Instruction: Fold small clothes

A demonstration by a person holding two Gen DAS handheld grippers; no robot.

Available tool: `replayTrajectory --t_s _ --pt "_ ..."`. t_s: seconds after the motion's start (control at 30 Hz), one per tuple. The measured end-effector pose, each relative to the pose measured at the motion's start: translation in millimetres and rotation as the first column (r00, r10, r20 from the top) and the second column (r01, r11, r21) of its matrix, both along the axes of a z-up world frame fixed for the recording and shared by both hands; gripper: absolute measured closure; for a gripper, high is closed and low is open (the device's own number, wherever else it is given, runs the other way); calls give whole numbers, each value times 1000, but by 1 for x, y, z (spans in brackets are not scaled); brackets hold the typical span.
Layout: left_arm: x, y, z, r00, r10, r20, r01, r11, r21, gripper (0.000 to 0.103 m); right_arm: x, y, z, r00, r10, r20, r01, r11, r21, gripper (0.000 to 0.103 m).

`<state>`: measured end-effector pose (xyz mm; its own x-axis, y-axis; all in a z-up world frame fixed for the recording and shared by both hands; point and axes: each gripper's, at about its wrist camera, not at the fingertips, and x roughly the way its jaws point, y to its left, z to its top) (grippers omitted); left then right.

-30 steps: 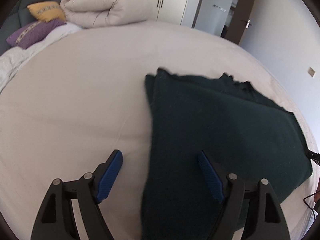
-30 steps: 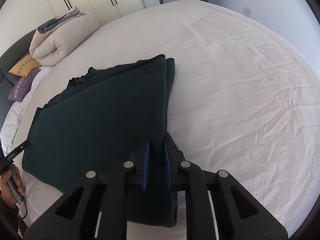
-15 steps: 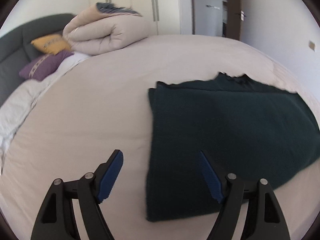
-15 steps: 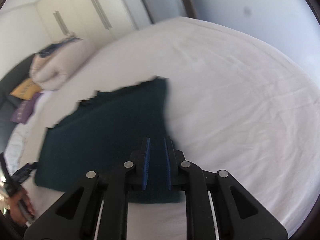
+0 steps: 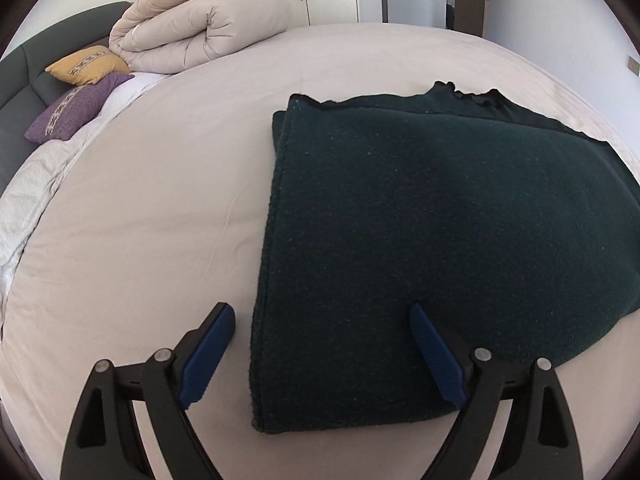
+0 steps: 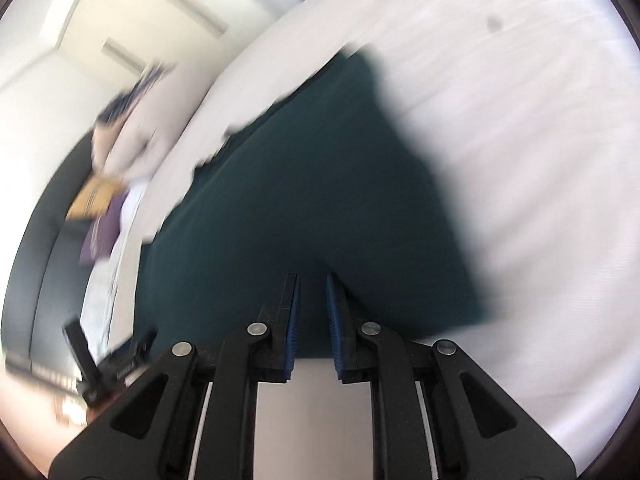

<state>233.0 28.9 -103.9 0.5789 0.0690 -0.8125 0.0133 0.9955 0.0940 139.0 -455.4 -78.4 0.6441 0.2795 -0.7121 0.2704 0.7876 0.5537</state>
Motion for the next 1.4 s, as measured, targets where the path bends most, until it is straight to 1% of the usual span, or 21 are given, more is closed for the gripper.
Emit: replayTrajectory --t_s 0.07,0.2,0.23,0.27,0.33,0.37,0.57,0.7,0.77,0.8,0.83,0.9,0.93,1.0,1.07,1.13,1.23,1.27,1.33,1.4 --pt "-4 -1 0 1000 2 5 -2 1000 3 10 -16 -13 8 999 -52 6 52 999 -15 90" --pt "-3 1 0 1000 3 2 -3 1000 -14 10 -45 -13 25 997 -74 33 75 996 -42 88" --pt "-4 2 0 1000 3 2 -3 1000 -21 10 -53 -2 27 997 -69 41 71 997 -44 80" --pt "-5 3 1 1000 3 2 -3 1000 -27 10 -58 3 30 997 -65 49 67 997 -44 59" --pt "-6 4 1 1000 2 2 -2 999 -33 10 -71 20 35 994 -72 83 76 996 -48 34" --pt "-6 4 2 1000 1 2 -1 999 -34 10 -75 27 40 993 -58 105 63 997 -44 34" --pt "-19 15 10 1000 12 6 -11 997 -76 10 -80 67 67 988 29 149 -21 998 -52 34" --pt "-34 31 17 999 48 10 -46 988 -149 10 -87 87 83 982 77 173 -66 996 -66 34" --pt "-43 44 21 997 71 15 -65 970 -233 10 -91 95 85 980 96 172 -87 994 -60 34" --pt "-48 52 23 996 86 17 -78 954 -289 9 -92 100 83 980 108 167 -101 994 -50 34" --pt "-52 59 24 995 101 17 -89 937 -338 7 -97 104 84 980 115 165 -109 993 -44 34" --pt "-58 72 25 992 123 12 -106 899 -425 6 -103 111 83 978 130 166 -127 992 -27 34" --pt "-59 79 24 991 134 3 -116 875 -470 6 -104 113 83 976 139 168 -137 990 -22 34" --pt "-57 93 20 988 153 -30 -146 834 -531 6 -106 119 83 971 165 173 -165 986 -14 34" --pt "-52 102 19 988 149 -49 -150 803 -577 6 -104 122 83 966 188 175 -191 982 -3 34" --pt "-45 109 22 989 142 -50 -142 774 -617 6 -103 125 84 960 207 189 -212 977 8 34" --pt "-27 116 22 993 97 -64 -114 726 -678 6 -102 125 81 955 221 199 -233 972 39 34" --pt "-20 117 20 993 87 -74 -114 719 -686 7 -99 123 77 955 222 196 -236 971 50 34" --pt "-8 118 18 994 69 -89 -111 720 -685 9 -96 122 72 954 226 195 -244 967 73 34" --pt "4 117 15 994 31 -107 -98 699 -708 11 -91 120 66 954 229 193 -251 963 98 34"
